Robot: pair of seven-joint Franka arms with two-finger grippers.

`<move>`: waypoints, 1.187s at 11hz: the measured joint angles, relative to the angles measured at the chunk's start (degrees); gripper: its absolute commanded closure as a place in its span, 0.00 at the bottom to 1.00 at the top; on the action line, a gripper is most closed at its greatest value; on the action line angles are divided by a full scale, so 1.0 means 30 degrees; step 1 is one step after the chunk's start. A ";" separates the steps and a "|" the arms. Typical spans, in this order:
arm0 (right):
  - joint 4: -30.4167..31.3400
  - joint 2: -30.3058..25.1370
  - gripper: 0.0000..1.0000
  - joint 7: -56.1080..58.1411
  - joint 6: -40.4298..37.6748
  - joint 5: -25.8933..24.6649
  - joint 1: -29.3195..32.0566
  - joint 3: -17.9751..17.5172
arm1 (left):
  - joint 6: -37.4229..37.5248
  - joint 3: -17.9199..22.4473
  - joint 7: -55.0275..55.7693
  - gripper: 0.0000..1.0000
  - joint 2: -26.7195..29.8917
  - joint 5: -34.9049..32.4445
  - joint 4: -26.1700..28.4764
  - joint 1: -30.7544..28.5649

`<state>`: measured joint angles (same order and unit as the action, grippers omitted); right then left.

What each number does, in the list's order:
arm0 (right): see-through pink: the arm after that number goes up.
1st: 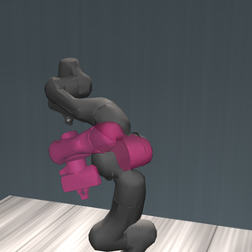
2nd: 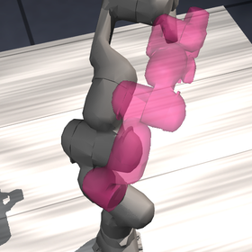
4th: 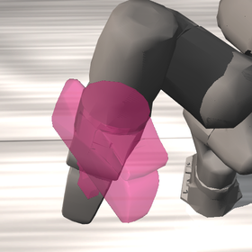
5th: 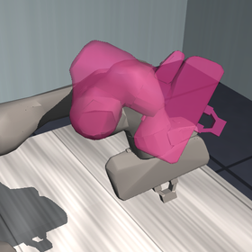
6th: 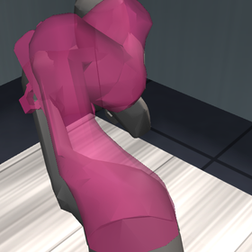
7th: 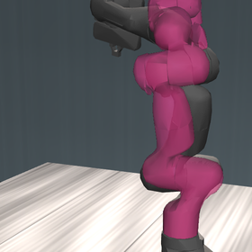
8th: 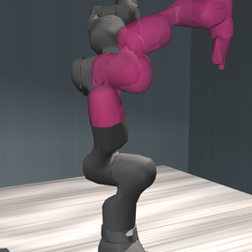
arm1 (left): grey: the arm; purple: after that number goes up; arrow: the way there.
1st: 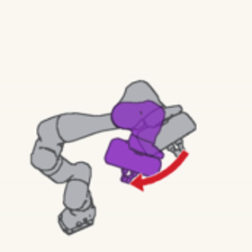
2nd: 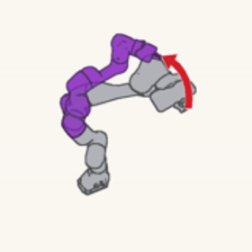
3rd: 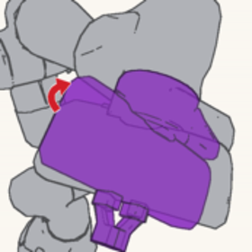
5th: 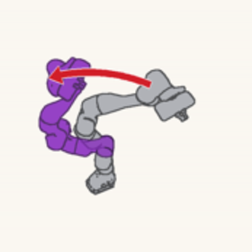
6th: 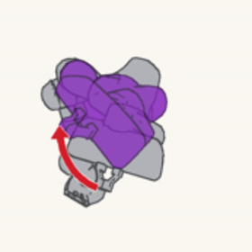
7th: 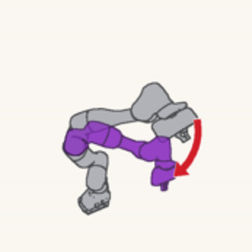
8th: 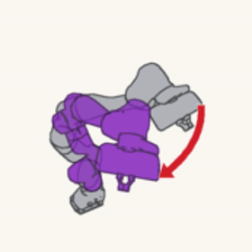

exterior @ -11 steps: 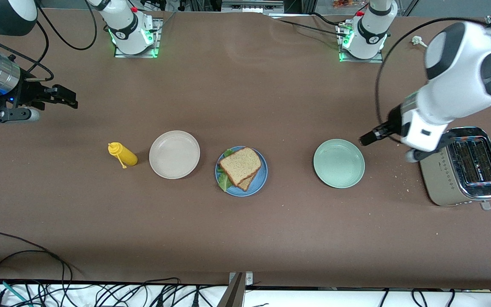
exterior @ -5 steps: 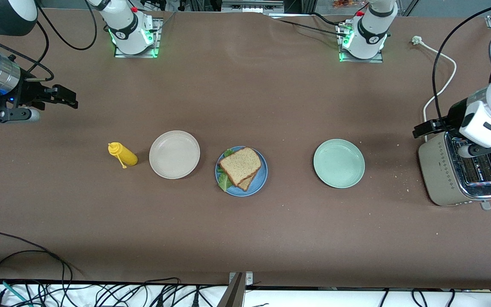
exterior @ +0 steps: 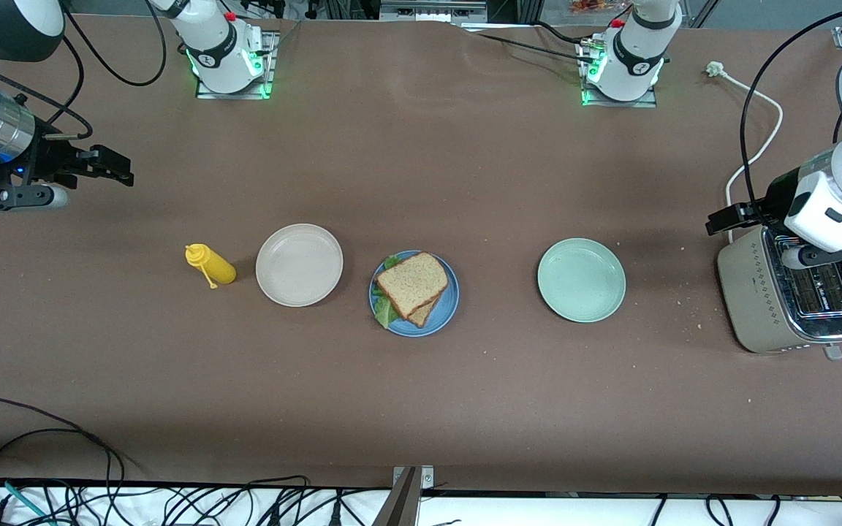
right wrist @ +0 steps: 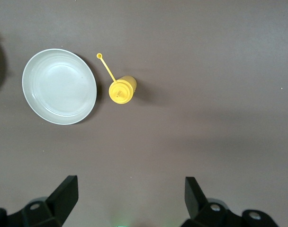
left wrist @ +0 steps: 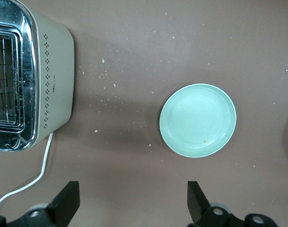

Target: Make sandwich in blue plate with both arms

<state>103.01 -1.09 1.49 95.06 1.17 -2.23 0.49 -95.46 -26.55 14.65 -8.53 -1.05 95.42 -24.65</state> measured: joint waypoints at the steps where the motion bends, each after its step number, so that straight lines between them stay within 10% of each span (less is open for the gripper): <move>1: 0.0000 0.0000 0.00 0.0000 0.0000 0.0000 0.0000 0.0000 | 0.0001 0.0023 0.0000 0.00 0.0000 0.0000 0.0000 -0.0001; 9: 0.0000 0.0006 0.00 0.0000 -0.0001 0.0000 0.0001 0.0003 | 0.0044 0.8117 -0.1193 0.00 0.1264 0.0748 0.0811 0.7205; 13: -0.0002 0.0009 0.02 -0.0170 0.0018 0.0000 0.0007 0.0012 | 0.0037 0.9225 -0.2626 0.00 0.1871 0.0753 0.1270 0.7894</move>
<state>103.01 -1.06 0.98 95.11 1.17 -2.21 0.53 -95.35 1.12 6.77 -2.91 1.21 99.23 -0.97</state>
